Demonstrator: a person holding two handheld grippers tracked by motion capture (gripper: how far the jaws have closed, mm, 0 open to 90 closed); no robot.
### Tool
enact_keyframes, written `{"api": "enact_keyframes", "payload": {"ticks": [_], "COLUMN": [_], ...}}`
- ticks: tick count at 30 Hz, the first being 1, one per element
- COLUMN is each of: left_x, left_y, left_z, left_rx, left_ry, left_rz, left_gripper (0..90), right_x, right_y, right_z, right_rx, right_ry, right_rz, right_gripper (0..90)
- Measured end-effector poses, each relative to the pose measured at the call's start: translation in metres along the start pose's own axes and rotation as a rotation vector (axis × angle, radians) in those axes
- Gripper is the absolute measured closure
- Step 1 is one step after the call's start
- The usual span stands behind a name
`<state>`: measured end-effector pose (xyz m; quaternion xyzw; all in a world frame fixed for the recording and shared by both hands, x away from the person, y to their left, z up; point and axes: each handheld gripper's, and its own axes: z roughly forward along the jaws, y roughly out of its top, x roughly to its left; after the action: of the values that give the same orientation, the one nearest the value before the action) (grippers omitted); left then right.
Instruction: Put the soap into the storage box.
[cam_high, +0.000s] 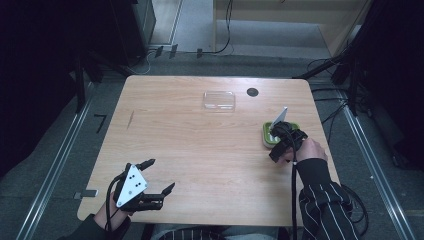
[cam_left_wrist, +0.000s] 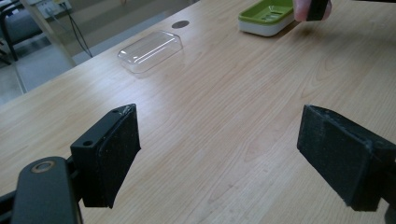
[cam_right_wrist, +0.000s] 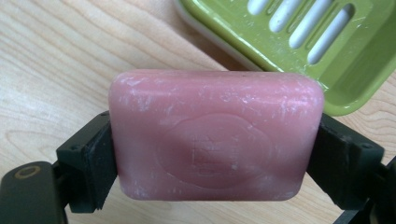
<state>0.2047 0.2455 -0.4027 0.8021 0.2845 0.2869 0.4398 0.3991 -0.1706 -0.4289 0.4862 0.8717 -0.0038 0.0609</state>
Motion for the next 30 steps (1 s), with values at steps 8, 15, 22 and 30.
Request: {"api": "enact_keyframes", "payload": {"ticks": [8,15,22,30], "left_x": [0.0,0.0,0.0,0.0], "left_y": [0.0,0.0,0.0,0.0], "left_z": [0.0,0.001,0.001,0.001], "left_rx": [0.003,0.006,0.007,0.006], "left_ry": [-0.001,-0.002,-0.004,-0.001], "left_rz": [0.003,0.003,0.006,0.003], "left_gripper": [14.0,14.0,14.0,14.0], "right_x": [-0.009,-0.012,-0.018,-0.027], "right_y": [0.009,0.015,0.017,0.021], "right_z": [-0.003,-0.006,-0.008,-0.007], "right_rx": [-0.03,-0.047,-0.067,-0.088], "right_ry": [0.014,0.014,0.025,0.04], "right_rz": [0.034,0.049,0.08,0.117], "right_gripper": [13.5,13.5,13.6,13.6]}}
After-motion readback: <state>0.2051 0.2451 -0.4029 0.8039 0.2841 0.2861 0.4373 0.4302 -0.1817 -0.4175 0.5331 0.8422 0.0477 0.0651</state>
